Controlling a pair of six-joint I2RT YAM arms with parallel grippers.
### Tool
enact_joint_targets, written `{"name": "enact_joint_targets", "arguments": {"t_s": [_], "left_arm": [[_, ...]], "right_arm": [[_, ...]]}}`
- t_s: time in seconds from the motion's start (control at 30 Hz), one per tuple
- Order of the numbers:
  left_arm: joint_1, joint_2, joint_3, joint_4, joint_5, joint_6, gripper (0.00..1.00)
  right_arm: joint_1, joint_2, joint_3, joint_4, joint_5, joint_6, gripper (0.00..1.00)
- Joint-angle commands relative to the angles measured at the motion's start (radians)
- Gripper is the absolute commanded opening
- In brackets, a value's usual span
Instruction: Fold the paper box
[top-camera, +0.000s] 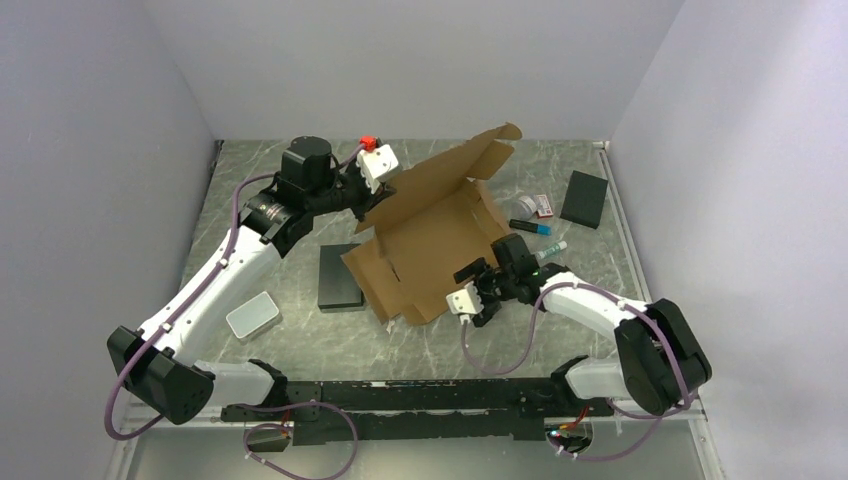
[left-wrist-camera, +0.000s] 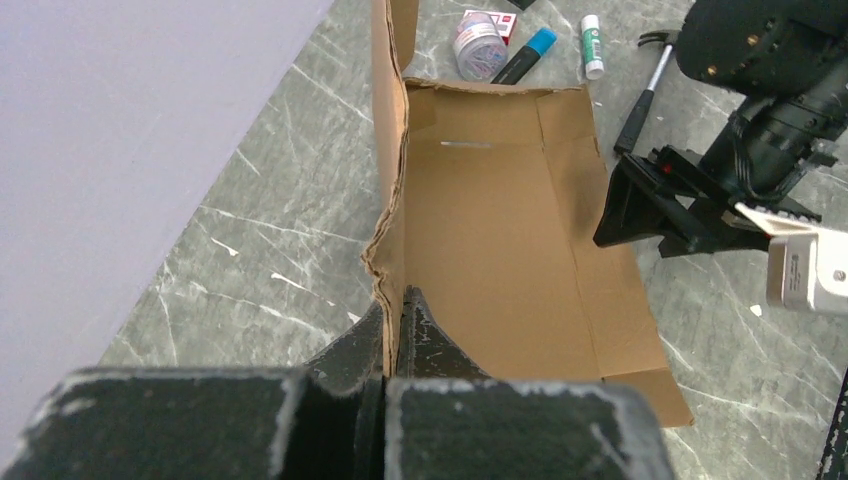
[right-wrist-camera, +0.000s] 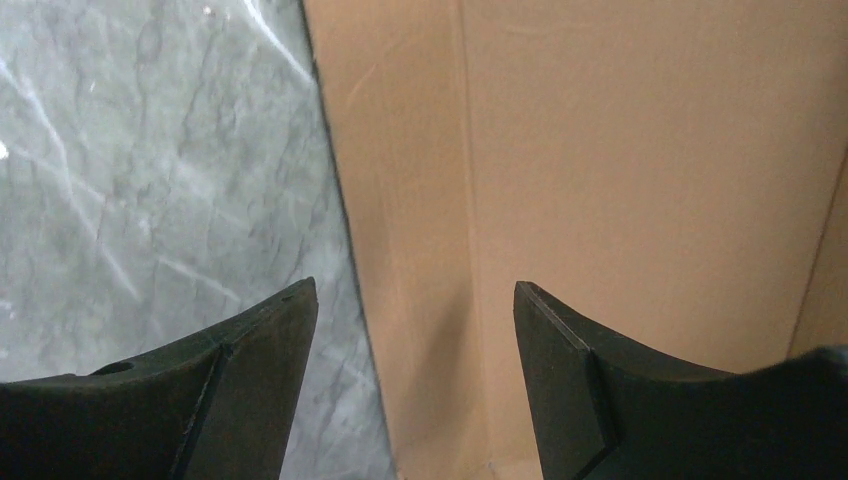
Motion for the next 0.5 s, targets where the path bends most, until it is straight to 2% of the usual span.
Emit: {"name": "enact_joint_targets", "arguments": {"t_s": [0.0, 0.13, 0.33, 0.47], "left_arm": [[-0.006, -0.016, -0.004, 0.004, -0.02, 0.009, 0.0], [-0.006, -0.018, -0.015, -0.004, -0.042, 0.019, 0.0], [-0.004, -0.024, -0.025, 0.005, -0.051, 0.026, 0.0], [-0.005, -0.025, -0.022, 0.005, -0.046, 0.028, 0.0]], "right_arm": [[0.082, 0.016, -0.029, 0.177, 0.082, 0.1, 0.74], [0.128, 0.033, -0.046, 0.213, 0.134, 0.093, 0.73], [0.129, 0.009, -0.084, 0.201, 0.156, 0.032, 0.72], [0.126, 0.003, -0.087, 0.234, 0.202, 0.045, 0.67]]}}
